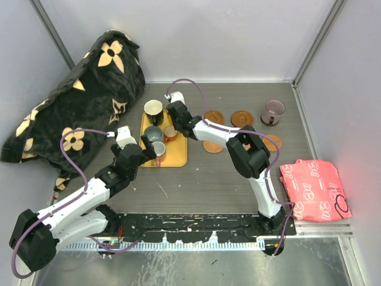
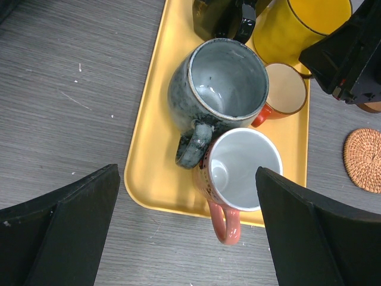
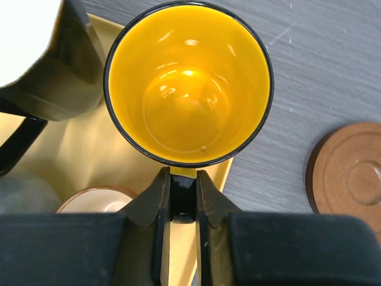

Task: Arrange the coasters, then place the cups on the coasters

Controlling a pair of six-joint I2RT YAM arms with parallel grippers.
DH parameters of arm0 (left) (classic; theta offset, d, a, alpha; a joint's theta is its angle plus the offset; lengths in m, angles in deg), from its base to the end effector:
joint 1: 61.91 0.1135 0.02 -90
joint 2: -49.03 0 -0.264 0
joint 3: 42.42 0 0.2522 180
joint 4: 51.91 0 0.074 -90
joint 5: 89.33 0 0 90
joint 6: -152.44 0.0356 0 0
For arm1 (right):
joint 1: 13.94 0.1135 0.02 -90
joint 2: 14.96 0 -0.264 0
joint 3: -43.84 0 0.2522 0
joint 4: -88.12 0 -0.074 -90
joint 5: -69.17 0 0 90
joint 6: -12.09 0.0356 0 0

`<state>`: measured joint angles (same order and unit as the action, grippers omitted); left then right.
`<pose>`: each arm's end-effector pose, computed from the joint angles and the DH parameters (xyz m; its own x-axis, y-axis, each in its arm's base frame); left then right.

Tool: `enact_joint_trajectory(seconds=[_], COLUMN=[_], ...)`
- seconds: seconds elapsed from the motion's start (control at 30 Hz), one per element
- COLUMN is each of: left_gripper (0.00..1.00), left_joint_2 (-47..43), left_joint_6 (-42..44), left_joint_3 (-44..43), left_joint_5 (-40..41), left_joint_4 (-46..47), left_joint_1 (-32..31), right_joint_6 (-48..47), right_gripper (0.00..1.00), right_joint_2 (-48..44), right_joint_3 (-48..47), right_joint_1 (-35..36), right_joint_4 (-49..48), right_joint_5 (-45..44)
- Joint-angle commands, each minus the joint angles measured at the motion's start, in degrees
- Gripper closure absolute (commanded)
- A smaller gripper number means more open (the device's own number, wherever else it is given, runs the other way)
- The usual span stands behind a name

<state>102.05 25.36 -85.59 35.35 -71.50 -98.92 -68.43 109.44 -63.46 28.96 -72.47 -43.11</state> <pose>0.1716 -0.1040 0.2305 -0.3730 -0.3397 -0.8634 -0.1574 0.9402 -0.3020 0.3726 0.3279 0.1935 -0.4969 -0.2537 -0.8299 -0.3293 0.9399 -0.0901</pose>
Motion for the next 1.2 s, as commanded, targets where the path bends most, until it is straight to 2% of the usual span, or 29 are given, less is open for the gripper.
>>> enact_joint_trajectory(seconds=[0.0,0.07,0.47,0.9,1.17], left_gripper=[0.02,0.02,0.02,0.02,0.02], left_joint_2=[0.1,0.0,0.3,0.0,-0.1], left_joint_6=[-0.5,-0.4,-0.6,-0.5,-0.6], left_joint_3=[-0.6,-0.7,-0.7,-0.5,-0.5], left_joint_5=[0.5,0.5,0.2,0.4,0.3], left_joint_4=[3.2,3.2,3.3,3.2,3.1], left_joint_1=[0.3,0.3,0.3,0.3,0.3], right_joint_6=[-0.3,-0.3,-0.4,-1.3,-3.3], right_gripper=[0.96,1.00,0.99,0.99,0.99], right_joint_2=[-0.7,-0.9,-7.0,-18.4,-26.5], right_joint_3=[-2.3,-2.1,0.6,5.3,13.6], right_joint_1=[-0.3,-0.3,-0.3,-0.3,-0.4], right_joint_4=[-1.7,-1.7,-3.6,-3.9,-5.4], right_joint_5=[-1.0,-1.2,-1.2,-3.0,-7.2])
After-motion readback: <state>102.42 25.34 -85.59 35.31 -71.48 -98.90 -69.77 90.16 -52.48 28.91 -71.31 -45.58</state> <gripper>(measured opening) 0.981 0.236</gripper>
